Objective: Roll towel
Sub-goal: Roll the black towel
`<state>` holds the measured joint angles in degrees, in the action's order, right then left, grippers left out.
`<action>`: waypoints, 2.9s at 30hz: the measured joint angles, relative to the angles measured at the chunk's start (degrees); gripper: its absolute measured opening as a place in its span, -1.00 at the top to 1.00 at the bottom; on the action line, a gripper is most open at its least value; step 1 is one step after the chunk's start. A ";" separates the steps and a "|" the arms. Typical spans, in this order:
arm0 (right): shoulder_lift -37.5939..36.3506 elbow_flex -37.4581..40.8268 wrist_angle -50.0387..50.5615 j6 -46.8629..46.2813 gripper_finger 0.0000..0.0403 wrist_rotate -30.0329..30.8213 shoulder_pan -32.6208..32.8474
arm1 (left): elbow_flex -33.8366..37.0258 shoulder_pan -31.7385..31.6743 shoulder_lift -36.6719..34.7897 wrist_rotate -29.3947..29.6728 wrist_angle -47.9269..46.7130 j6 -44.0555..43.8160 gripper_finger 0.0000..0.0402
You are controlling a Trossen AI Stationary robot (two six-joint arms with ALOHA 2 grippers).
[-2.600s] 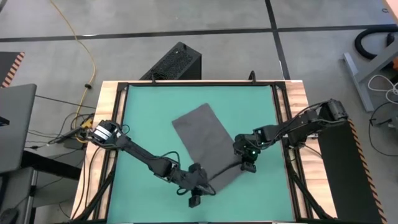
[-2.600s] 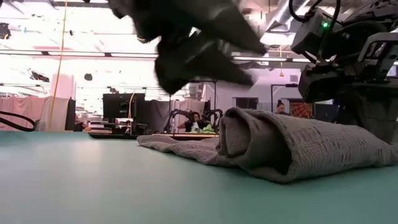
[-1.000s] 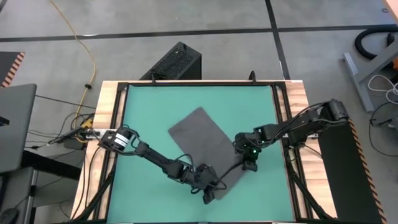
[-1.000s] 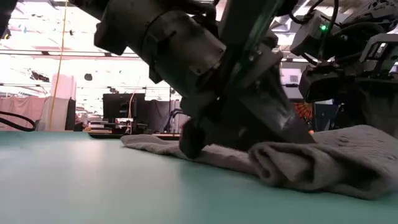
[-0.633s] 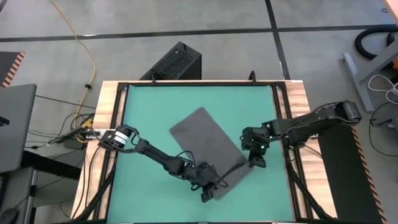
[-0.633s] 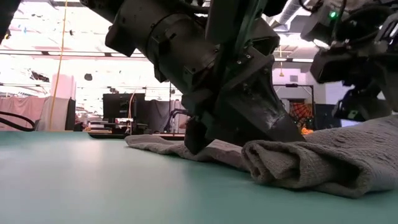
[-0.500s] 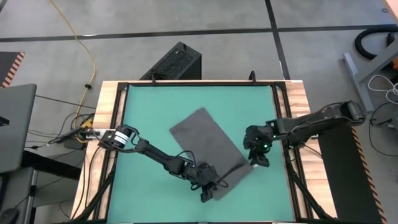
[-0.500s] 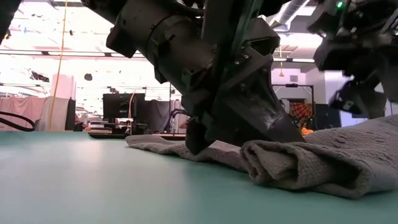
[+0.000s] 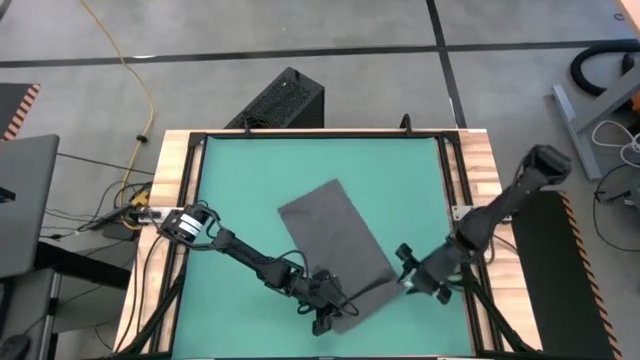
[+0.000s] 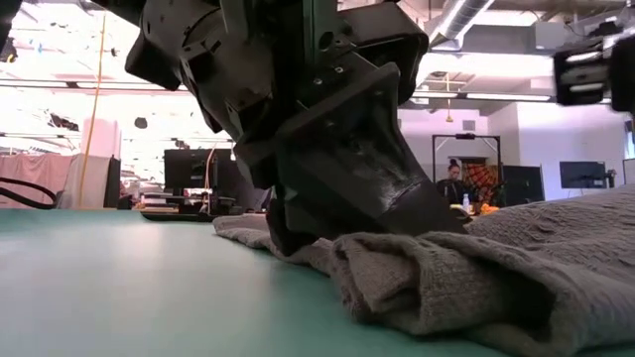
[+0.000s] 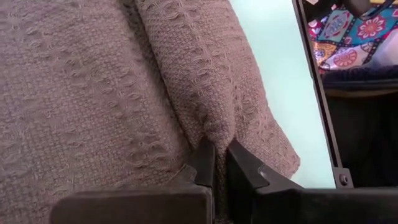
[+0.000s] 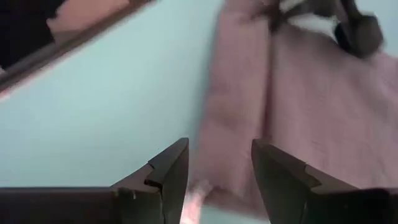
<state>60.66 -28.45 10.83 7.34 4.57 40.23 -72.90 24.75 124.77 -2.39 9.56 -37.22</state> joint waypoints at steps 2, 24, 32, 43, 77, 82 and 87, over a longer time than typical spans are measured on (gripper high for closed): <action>2.13 0.00 -2.03 -1.86 0.01 1.72 3.20 | 0.02 0.00 0.00 0.06 -0.04 -0.05 1.00; 22.49 -0.63 -4.66 -10.79 0.31 16.22 5.67 | 0.47 -0.52 -1.83 -0.91 -0.13 4.51 0.91; 19.50 -0.55 -4.83 -17.21 0.88 4.52 2.62 | 0.50 -0.55 -7.91 2.60 -6.83 7.44 0.91; 16.55 -0.33 -7.80 -30.02 0.87 -14.02 -6.93 | 0.48 0.07 -8.25 1.87 -6.09 9.10 0.67; 16.53 0.96 -13.47 -49.41 0.87 -34.66 -25.19 | 0.26 -3.25 -5.62 4.86 -2.86 17.70 0.84; 16.53 3.55 -13.31 -49.45 0.87 -34.40 -30.17 | 0.24 -3.94 -5.62 4.20 -5.46 18.02 0.97; 16.50 5.63 -13.32 -48.88 0.87 -32.73 -32.76 | 0.24 -4.77 -5.62 5.73 -7.60 18.04 0.99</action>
<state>77.17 -22.82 -2.49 -41.54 -28.16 7.47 -72.66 19.99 119.15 3.34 1.96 -19.17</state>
